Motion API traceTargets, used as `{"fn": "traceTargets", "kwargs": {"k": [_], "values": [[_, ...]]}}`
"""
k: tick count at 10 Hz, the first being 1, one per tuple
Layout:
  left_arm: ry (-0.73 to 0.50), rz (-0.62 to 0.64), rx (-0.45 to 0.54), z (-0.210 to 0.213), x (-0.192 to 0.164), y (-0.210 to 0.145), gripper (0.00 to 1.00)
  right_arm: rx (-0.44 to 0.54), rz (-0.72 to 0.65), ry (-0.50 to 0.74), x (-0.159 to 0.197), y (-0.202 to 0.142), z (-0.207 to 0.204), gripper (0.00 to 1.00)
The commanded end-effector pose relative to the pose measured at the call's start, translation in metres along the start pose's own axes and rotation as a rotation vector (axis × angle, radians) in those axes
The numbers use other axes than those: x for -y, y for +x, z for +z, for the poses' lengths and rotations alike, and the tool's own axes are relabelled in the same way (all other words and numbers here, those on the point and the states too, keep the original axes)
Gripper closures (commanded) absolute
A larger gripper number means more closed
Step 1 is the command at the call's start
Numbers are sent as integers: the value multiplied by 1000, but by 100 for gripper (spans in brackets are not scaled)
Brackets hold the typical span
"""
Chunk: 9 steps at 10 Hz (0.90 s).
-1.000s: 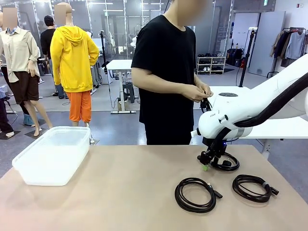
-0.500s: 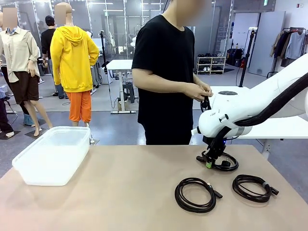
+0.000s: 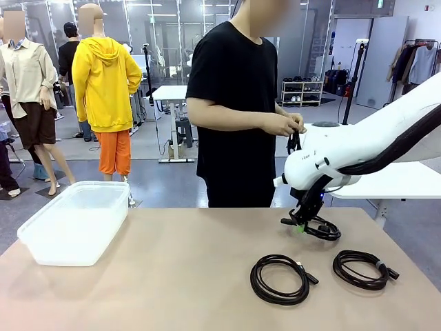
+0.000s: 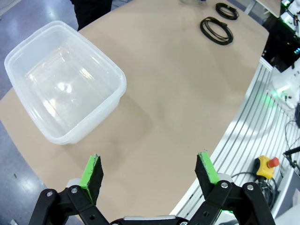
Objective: Organize and store the cables.
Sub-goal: Place the Power Cable into the Organizing box.
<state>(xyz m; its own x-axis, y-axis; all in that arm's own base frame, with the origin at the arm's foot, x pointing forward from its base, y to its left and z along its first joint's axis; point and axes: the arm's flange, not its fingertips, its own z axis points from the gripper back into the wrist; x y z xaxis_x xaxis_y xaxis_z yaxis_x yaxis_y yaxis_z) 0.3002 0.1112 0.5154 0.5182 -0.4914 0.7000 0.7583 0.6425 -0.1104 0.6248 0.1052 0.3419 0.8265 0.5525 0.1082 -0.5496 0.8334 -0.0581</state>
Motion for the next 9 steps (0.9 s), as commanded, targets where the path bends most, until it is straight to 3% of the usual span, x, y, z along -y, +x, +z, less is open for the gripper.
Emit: {"fn": "traceTargets", "kwargs": {"k": [1,5,9], "values": [[-13,-12,9,0,-1,-1,0,-2,7,-42,-11,-2,37,100],[-13,-12,9,0,-1,-1,0,26,150,-80,-50,5,67,100],[-13,-12,9,0,-1,-1,0,54,398,-107,-138,32,89,100]]}}
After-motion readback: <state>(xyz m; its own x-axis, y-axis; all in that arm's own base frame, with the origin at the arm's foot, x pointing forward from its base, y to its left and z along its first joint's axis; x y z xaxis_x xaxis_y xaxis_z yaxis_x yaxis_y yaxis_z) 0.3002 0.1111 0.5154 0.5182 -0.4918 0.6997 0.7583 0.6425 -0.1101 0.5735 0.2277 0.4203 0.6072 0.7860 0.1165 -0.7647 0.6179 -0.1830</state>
